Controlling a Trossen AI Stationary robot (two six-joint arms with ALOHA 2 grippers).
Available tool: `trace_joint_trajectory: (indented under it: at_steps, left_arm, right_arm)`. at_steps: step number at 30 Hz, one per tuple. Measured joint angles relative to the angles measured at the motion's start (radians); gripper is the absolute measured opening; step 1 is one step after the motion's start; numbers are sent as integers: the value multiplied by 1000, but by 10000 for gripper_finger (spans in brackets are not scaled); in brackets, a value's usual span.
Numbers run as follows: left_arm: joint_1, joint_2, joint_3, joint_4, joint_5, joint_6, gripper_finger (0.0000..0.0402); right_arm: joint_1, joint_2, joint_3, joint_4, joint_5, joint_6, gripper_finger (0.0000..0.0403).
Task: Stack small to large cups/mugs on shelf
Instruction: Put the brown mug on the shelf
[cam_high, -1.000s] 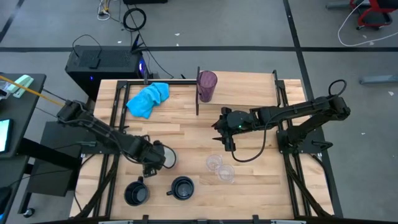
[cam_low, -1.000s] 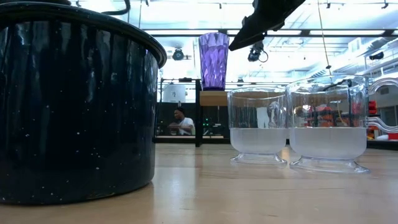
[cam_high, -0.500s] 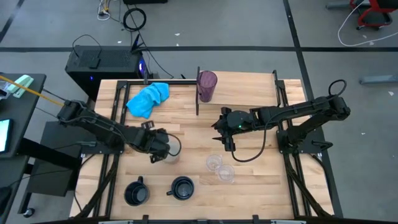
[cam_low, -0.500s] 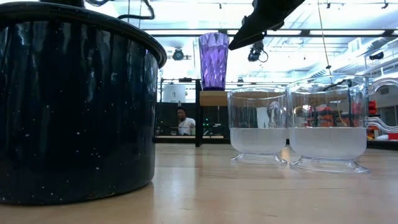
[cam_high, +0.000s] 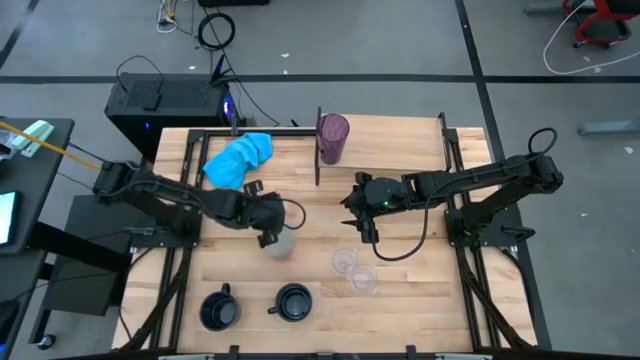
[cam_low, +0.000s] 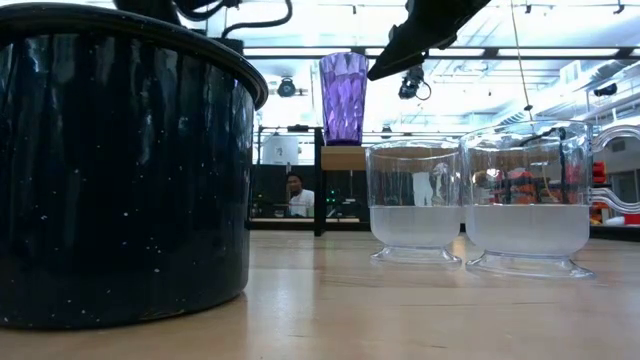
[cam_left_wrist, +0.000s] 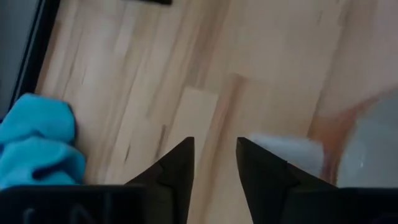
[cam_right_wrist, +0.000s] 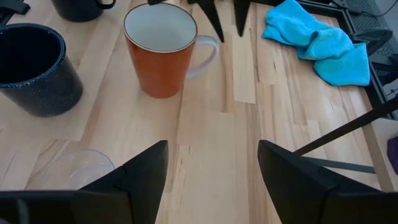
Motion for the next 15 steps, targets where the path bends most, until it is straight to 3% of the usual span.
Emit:
trace_joint_trajectory:
  at_steps: [9,15]
  left_arm:
    - [81,0,0,176,115,152,107]
    - [127,-1,108,18,206,36,99]
  right_arm:
    - [0,0,0,-1,0,0,250]
    - [-7,0,0,-12,0,-42,249]
